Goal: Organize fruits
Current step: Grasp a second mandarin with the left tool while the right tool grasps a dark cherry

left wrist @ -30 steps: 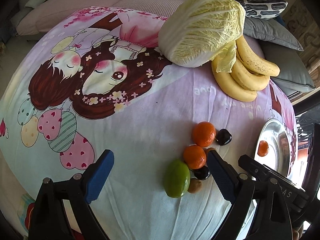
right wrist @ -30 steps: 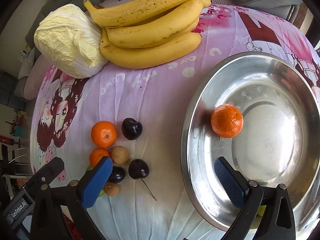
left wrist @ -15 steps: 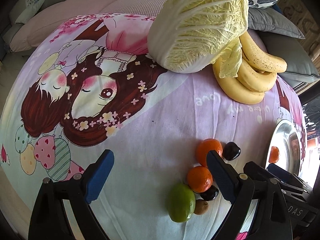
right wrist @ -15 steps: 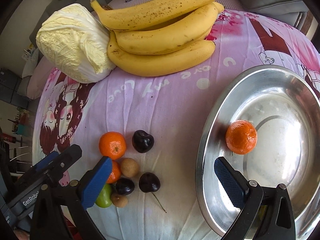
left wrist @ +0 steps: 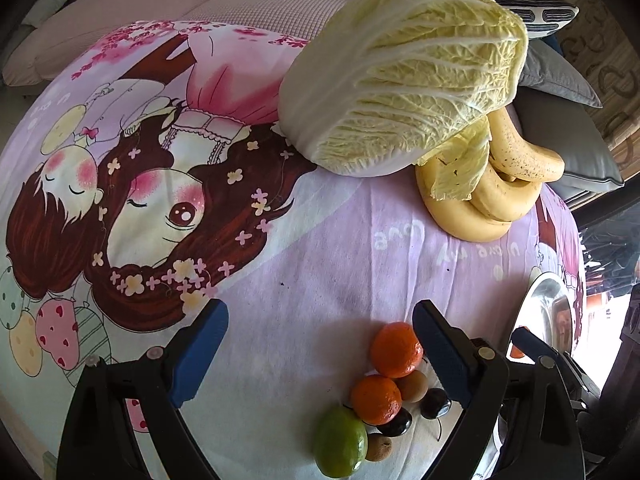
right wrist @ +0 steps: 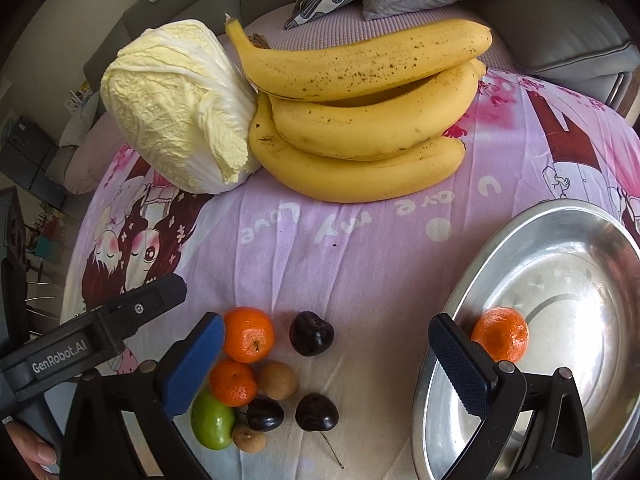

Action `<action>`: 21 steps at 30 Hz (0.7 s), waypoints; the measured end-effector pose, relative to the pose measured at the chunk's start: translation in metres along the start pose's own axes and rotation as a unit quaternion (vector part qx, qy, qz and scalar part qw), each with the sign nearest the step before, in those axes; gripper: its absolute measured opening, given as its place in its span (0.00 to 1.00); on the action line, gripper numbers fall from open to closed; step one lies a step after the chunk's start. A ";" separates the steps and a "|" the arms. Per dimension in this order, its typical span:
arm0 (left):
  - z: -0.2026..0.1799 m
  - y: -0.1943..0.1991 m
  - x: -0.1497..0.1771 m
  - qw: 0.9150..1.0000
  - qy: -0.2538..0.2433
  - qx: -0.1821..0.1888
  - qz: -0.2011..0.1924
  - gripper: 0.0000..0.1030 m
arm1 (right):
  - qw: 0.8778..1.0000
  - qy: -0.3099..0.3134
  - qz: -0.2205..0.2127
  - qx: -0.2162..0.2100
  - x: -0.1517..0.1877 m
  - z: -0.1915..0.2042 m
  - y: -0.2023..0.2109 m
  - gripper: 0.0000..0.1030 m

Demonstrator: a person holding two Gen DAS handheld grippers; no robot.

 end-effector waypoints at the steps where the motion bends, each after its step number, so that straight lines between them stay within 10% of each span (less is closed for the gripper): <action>1: 0.003 -0.002 0.000 1.000 0.005 0.001 0.003 0.91 | 1.000 0.001 -0.004 -0.003 0.001 0.001 0.000 1.00; 6: 0.013 -0.007 0.000 0.999 0.029 0.020 0.015 0.91 | 1.000 0.008 -0.006 -0.020 0.004 0.008 -0.004 0.97; 15: -0.004 -0.015 0.007 0.997 0.025 0.058 0.035 0.83 | 1.000 0.020 0.011 -0.003 0.012 0.009 -0.021 0.63; 21: -0.031 -0.030 0.017 0.994 -0.001 0.086 0.064 0.64 | 1.000 0.023 0.018 0.004 0.014 0.009 -0.030 0.47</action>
Point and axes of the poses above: each gripper's, at about its wrist camera, not at the fingertips, and y roughly against the way its jaws point, z to its left, x to its underside, the point moved 1 cm from there along -y, roughly the way its jaws point, and after that the axes turned 5 degrees about -z, right-handed, at the moved point
